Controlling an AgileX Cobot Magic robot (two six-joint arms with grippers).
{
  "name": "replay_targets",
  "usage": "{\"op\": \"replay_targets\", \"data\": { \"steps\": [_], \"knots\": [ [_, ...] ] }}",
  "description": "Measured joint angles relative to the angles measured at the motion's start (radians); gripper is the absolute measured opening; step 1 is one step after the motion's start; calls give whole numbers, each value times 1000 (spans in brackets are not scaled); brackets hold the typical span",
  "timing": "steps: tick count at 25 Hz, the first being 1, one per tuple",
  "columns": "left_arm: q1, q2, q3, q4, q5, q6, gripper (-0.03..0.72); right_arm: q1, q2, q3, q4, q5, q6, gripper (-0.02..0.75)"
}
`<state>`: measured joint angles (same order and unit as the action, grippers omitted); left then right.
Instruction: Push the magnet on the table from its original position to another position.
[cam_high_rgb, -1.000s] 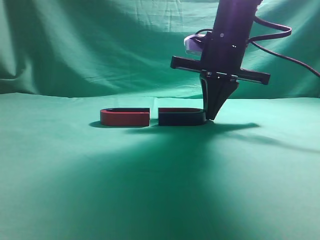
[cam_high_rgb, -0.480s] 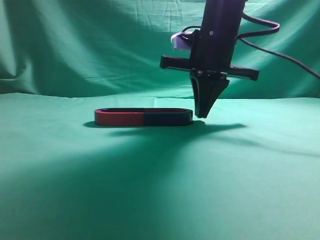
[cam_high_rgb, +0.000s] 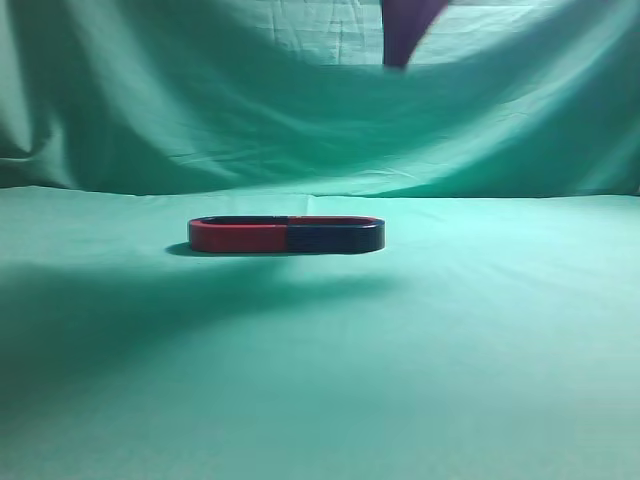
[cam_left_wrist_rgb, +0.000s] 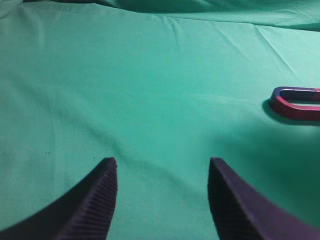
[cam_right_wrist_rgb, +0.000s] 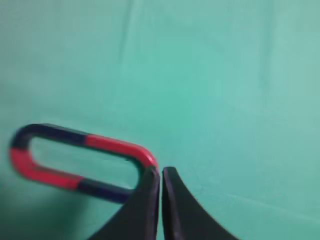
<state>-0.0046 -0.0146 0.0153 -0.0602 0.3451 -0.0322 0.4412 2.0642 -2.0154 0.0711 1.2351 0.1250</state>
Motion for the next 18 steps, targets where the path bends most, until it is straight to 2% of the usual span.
{"op": "replay_targets", "data": {
  "steps": [9,18],
  "knots": [
    [0,0,0,0,0,0,372,47,-343,54,-12,18,2,0],
    [0,0,0,0,0,0,372,117,-671,379,-114,27,83,0]
  ]
}}
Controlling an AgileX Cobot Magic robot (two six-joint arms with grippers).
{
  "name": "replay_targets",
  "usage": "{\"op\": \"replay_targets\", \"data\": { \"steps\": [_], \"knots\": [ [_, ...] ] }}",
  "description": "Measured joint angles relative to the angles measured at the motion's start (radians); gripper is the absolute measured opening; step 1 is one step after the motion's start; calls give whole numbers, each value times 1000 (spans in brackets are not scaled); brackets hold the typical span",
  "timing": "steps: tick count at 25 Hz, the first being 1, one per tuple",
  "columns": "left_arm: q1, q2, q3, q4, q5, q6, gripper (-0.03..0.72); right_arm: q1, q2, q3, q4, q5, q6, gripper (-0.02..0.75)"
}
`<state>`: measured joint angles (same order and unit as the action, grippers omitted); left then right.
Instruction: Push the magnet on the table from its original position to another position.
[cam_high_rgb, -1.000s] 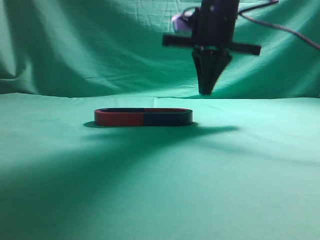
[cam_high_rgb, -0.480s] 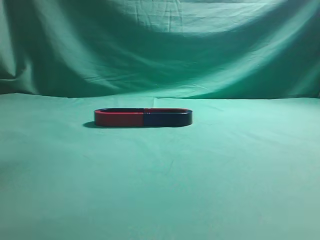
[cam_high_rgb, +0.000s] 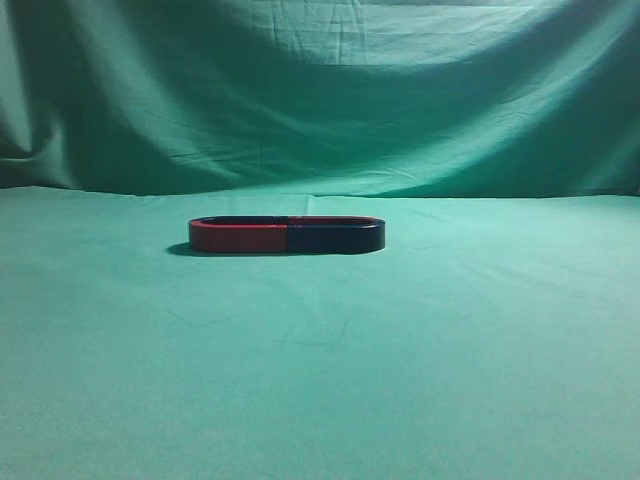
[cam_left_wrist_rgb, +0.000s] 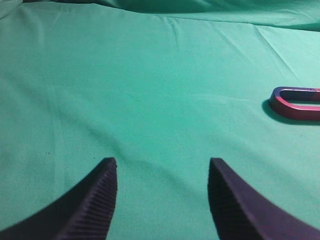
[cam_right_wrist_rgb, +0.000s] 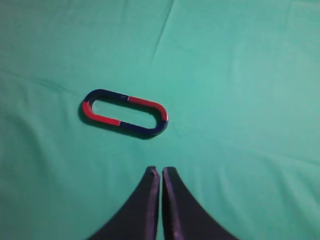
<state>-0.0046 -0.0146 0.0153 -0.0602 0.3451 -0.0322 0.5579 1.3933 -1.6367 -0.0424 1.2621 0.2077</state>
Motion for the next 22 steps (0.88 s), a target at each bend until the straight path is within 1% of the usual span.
{"op": "replay_targets", "data": {
  "steps": [4,9,18,22],
  "knots": [
    [0,0,0,0,0,0,372,3,-179,149,-4,-3,10,0],
    [0,0,0,0,0,0,372,3,-428,334,-4,-55,1,0],
    [0,0,0,0,0,0,372,3,-823,537,-4,-65,-57,0],
    [0,0,0,0,0,0,372,3,-992,616,-4,-16,-57,0]
  ]
}}
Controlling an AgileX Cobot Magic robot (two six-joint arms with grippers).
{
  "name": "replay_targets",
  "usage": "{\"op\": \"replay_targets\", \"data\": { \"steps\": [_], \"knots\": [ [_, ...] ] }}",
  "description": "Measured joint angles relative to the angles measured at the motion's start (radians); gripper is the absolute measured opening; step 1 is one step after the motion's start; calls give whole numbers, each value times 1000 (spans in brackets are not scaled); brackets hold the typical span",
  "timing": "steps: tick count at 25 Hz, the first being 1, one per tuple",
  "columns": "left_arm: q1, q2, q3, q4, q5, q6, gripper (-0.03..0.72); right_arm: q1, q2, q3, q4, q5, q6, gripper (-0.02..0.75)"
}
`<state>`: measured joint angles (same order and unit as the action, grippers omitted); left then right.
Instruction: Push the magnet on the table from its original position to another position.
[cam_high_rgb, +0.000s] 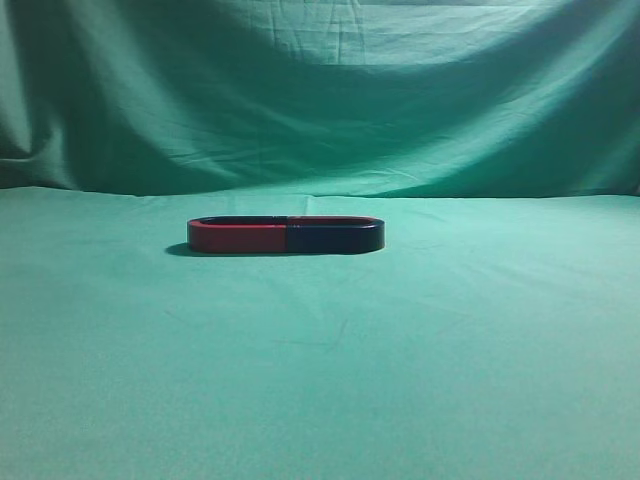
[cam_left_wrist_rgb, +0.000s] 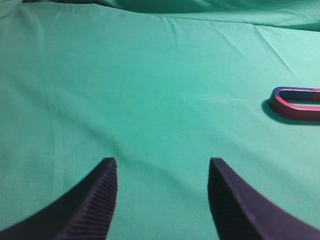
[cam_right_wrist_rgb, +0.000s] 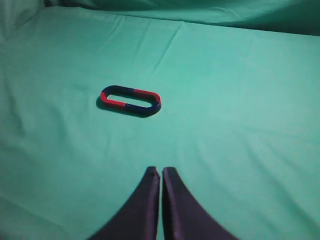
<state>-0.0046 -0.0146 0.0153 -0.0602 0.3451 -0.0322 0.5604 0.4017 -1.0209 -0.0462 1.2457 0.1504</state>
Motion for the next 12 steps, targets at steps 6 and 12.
{"op": "replay_targets", "data": {
  "steps": [6,12],
  "knots": [
    [0,0,0,0,0,0,372,0,-190,148,0,-47,-39,0],
    [0,0,0,0,0,0,372,-5,-382,339,-8,-253,-77,0]
  ]
}}
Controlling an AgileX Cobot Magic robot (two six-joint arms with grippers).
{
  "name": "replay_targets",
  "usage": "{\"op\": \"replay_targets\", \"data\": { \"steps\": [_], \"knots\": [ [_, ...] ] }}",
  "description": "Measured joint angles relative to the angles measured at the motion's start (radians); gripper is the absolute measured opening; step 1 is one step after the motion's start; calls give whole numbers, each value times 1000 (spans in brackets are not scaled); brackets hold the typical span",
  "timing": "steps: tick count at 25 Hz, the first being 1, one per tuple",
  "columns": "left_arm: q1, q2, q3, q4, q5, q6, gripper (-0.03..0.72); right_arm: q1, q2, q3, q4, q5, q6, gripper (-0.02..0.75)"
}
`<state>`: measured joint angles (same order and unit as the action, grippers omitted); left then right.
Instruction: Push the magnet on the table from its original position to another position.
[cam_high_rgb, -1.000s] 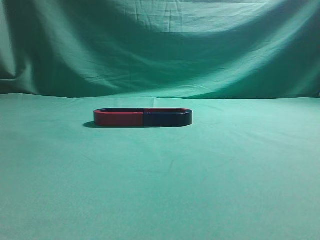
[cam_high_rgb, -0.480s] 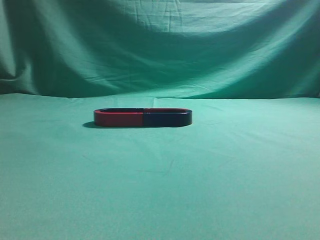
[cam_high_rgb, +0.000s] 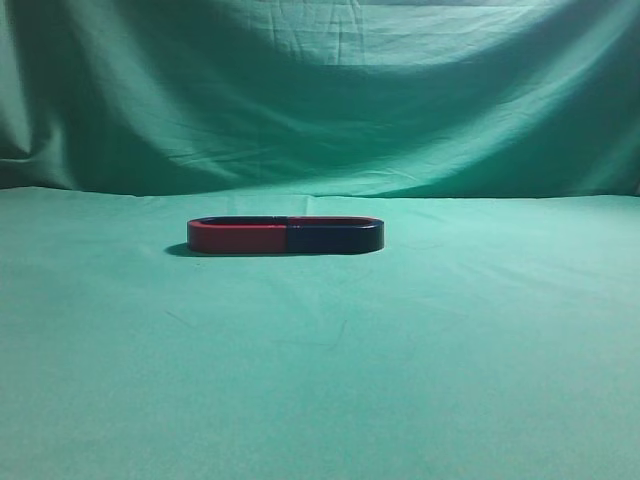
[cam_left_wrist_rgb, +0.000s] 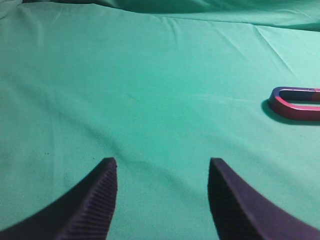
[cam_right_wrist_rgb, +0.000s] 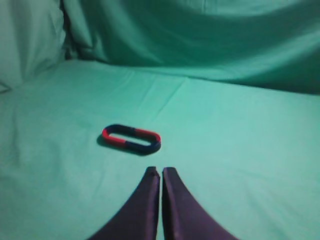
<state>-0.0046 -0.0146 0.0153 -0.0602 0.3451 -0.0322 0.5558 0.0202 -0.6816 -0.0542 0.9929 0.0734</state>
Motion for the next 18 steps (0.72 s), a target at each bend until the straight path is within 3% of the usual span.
{"op": "replay_targets", "data": {
  "steps": [5,11,18],
  "knots": [
    [0,0,0,0,0,0,372,-166,-37,204,-7,-261,-45,0],
    [0,0,0,0,0,0,372,-376,-37,455,79,-502,-49,0],
    [0,0,0,0,0,0,372,-463,-37,696,88,-714,-50,0]
  ]
}}
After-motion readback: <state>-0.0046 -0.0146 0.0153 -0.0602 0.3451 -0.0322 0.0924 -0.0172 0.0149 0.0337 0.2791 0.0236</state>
